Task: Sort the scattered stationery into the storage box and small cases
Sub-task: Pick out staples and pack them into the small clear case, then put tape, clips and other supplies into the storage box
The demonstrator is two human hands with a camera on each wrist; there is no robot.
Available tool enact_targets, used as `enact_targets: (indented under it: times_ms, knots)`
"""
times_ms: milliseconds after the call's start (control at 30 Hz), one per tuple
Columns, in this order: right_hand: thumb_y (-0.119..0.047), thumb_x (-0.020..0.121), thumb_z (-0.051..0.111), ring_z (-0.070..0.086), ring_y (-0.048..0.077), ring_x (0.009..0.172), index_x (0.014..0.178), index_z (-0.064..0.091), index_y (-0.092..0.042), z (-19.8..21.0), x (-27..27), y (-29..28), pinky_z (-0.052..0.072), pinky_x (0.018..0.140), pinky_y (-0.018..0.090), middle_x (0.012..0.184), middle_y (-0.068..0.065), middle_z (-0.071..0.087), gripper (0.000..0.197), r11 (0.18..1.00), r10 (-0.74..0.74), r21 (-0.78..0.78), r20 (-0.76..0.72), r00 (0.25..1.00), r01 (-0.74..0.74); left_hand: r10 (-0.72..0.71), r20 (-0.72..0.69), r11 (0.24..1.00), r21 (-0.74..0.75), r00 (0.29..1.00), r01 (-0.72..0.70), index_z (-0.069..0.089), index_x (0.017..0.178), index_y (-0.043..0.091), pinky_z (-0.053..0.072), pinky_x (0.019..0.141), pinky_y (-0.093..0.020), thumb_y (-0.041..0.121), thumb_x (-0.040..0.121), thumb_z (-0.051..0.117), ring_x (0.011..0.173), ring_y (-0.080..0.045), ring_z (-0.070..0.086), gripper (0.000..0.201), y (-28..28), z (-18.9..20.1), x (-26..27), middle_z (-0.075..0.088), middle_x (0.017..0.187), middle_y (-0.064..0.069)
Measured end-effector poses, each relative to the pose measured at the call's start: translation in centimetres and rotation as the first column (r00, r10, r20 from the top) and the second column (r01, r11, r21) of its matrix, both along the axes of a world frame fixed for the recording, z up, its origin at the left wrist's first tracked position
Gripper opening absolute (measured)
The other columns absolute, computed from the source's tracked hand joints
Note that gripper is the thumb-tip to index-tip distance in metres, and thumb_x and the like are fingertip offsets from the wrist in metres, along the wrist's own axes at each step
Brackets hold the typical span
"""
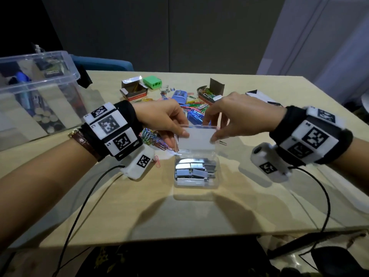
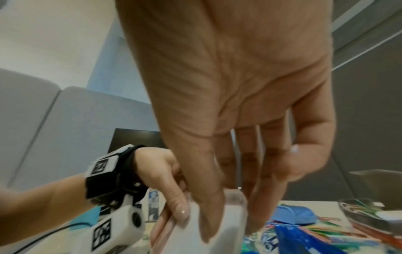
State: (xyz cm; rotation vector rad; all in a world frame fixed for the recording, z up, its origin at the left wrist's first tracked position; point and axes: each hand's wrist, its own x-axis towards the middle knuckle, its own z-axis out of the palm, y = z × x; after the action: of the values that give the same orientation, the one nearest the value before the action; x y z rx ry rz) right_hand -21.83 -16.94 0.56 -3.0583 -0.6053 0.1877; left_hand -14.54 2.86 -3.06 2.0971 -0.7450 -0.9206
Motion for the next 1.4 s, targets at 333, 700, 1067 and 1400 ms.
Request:
enact_targets:
  times_ms: [333, 700, 1067, 1400]
  knots:
    - [-0.037, 0.079, 0.078, 0.062, 0.006, 0.062, 0.083, 0.073, -0.024, 1.5, 3.5, -4.0, 0.043, 0.060, 0.018, 0.068, -0.010, 0.068, 0.014, 0.987, -0.067, -0.153, -0.188, 0.980, 0.038, -0.068, 0.185, 0.996, -0.036, 0.980, 0.076, 0.067, 0.094, 0.001, 0.059, 0.062, -0.023, 0.014, 0.091, 0.064, 0.068, -0.017, 0.071, 0.014, -7.1, 0.1, 0.4, 0.071, 0.083, -0.015]
    - [-0.030, 0.072, 0.081, 0.058, 0.012, 0.065, 0.078, 0.072, -0.025, 2.9, 5.7, -8.2, 0.035, 0.053, 0.018, 0.066, -0.010, 0.065, 0.012, 0.834, -0.300, -0.490, -0.018, 0.954, 0.253, 0.084, 0.715, 0.996, -0.061, 0.694, -0.058, 0.074, 0.093, 0.010, 0.059, 0.078, -0.033, 0.014, 0.085, 0.073, 0.080, -0.015, 0.069, 0.010, -9.9, 2.0, 5.7, 0.070, 0.086, -0.002]
    - [-0.030, 0.064, 0.089, 0.067, 0.014, 0.077, 0.091, 0.074, -0.016, 5.0, 8.6, -7.8, 0.054, 0.069, 0.027, 0.069, -0.006, 0.068, 0.033, 0.760, -0.426, -0.579, -0.100, 0.899, 0.295, 0.229, 0.616, 0.973, -0.113, 0.754, -0.204, 0.070, 0.094, 0.004, 0.056, 0.055, -0.018, 0.004, 0.091, 0.064, 0.074, -0.014, 0.071, 0.007, -6.2, 3.5, 9.0, 0.071, 0.083, -0.009]
    - [-0.028, 0.080, 0.078, 0.073, 0.015, 0.078, 0.097, 0.075, -0.011, 6.5, 12.8, 0.3, 0.056, 0.053, 0.023, 0.080, 0.002, 0.075, 0.025, 0.970, -0.236, 0.033, -0.129, 0.963, 0.242, 0.246, 0.570, 0.923, 0.108, 0.784, -0.369, 0.071, 0.099, 0.007, 0.055, 0.060, -0.022, 0.012, 0.088, 0.069, 0.066, -0.014, 0.064, 0.012, 1.5, 4.3, 10.4, 0.071, 0.086, -0.008]
